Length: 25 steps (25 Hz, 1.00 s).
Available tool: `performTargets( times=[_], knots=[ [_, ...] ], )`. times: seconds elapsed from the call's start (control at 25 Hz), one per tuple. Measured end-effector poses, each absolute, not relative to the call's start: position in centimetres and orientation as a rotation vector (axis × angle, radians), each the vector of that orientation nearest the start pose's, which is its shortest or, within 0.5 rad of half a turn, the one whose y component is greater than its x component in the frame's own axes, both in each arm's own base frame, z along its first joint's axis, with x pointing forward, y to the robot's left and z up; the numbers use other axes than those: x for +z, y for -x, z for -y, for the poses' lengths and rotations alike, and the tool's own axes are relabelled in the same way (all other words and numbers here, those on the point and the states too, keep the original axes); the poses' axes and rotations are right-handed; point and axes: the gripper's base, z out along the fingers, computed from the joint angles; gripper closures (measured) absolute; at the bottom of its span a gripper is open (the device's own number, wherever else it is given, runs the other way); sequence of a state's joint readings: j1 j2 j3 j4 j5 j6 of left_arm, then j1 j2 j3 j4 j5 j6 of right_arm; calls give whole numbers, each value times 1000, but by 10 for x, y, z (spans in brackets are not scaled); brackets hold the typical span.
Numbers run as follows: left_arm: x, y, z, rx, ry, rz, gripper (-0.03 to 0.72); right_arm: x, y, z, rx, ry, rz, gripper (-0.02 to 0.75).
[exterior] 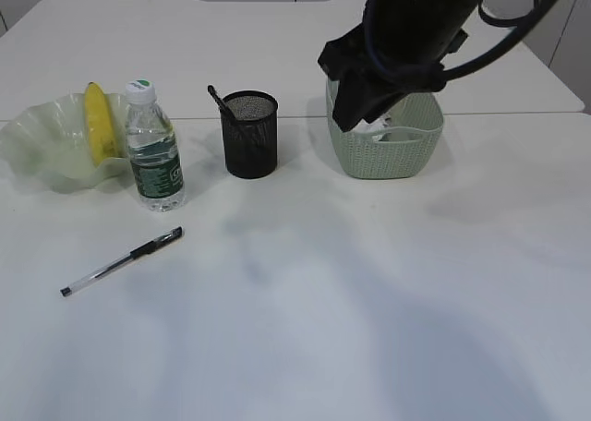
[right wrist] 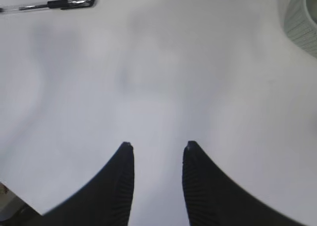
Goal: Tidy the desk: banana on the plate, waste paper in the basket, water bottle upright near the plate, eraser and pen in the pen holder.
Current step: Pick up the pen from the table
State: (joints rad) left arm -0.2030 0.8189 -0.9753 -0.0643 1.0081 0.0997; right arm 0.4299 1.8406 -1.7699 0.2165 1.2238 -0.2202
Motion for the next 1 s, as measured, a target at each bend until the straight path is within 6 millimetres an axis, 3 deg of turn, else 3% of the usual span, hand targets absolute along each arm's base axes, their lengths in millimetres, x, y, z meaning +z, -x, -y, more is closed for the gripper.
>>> performTargets(
  times=[0.24, 0.68, 1.0],
  knots=[
    [360, -163, 46, -88, -526, -2348, 231, 337, -334, -175, 373, 842, -2653, 487],
    [305, -233, 79, -11, -809, -2528, 231, 279, -288, -153, 352, 868, -2871, 487],
    [288, -296, 104, -1, -902, -2574, 231, 282, -283, -151, 350, 885, -2848, 487]
  ],
)
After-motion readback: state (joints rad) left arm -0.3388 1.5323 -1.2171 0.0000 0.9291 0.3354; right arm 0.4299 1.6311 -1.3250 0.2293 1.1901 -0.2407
